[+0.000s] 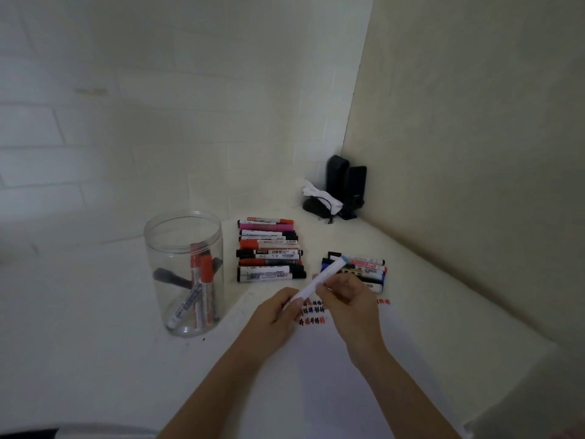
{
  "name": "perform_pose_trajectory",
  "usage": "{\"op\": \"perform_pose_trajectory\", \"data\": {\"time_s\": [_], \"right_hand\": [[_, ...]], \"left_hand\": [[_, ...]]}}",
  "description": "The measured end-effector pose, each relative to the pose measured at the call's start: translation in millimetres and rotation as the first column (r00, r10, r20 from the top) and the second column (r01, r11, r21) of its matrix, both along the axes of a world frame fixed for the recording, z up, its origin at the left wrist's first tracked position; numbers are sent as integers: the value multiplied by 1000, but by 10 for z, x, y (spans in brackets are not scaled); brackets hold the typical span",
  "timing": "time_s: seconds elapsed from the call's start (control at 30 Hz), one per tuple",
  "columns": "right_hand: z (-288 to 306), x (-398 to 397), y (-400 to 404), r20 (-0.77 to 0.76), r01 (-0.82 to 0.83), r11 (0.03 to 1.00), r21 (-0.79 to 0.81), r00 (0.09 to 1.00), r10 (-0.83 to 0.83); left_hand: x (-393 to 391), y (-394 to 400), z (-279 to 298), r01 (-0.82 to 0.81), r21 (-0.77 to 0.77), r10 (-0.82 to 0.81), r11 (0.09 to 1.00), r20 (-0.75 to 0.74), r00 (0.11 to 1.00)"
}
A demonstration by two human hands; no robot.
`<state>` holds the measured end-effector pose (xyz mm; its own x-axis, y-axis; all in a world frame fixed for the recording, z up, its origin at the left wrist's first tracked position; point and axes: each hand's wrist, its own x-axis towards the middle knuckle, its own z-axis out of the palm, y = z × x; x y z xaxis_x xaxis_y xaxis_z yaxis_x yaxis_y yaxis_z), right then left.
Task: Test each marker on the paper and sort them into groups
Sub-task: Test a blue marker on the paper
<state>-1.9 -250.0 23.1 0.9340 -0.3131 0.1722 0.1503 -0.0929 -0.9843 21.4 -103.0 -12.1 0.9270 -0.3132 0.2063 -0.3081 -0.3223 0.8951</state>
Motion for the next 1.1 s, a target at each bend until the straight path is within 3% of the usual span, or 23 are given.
{"op": "perform_pose_trajectory", "data": {"time_s": [0.1, 0.2, 0.27, 0.73, 0.83, 0.93, 1.0, 1.1], "right_hand": [[-37, -17, 2, -50, -31, 994, 102, 998, 36], [-88, -46, 25, -96, -61, 986, -153, 994, 47], [-113, -52, 33, -110, -65, 970, -233, 993, 41], [-53, -153, 36, -90, -116, 982, -152, 991, 103], [11, -177, -119, -60, -62, 998, 34, 996, 64], [82, -143, -406, -101, 32, 982, 188, 995, -13], [60, -119, -551, -167, 41, 981, 187, 986, -10], [2, -75, -619, -208, -5, 988, 155, 977, 38]], "left_hand": [[5, -11, -34, 4, 36, -5, 999, 39, 999], [1, -38, -55, 34, 122, -46, 992, 103, 994], [-5, -62, -49, 26, 150, -43, 988, 109, 993], [-116, -67, 79, -21, 86, 7, 996, 168, 986], [-128, -70, 76, -31, 57, 26, 998, 81, 996], [-48, -64, -4, -143, 287, 110, 947, 127, 986], [-11, -87, -49, -182, 473, 97, 862, 198, 975], [22, -140, -110, -229, 611, 74, 758, 268, 961]]}}
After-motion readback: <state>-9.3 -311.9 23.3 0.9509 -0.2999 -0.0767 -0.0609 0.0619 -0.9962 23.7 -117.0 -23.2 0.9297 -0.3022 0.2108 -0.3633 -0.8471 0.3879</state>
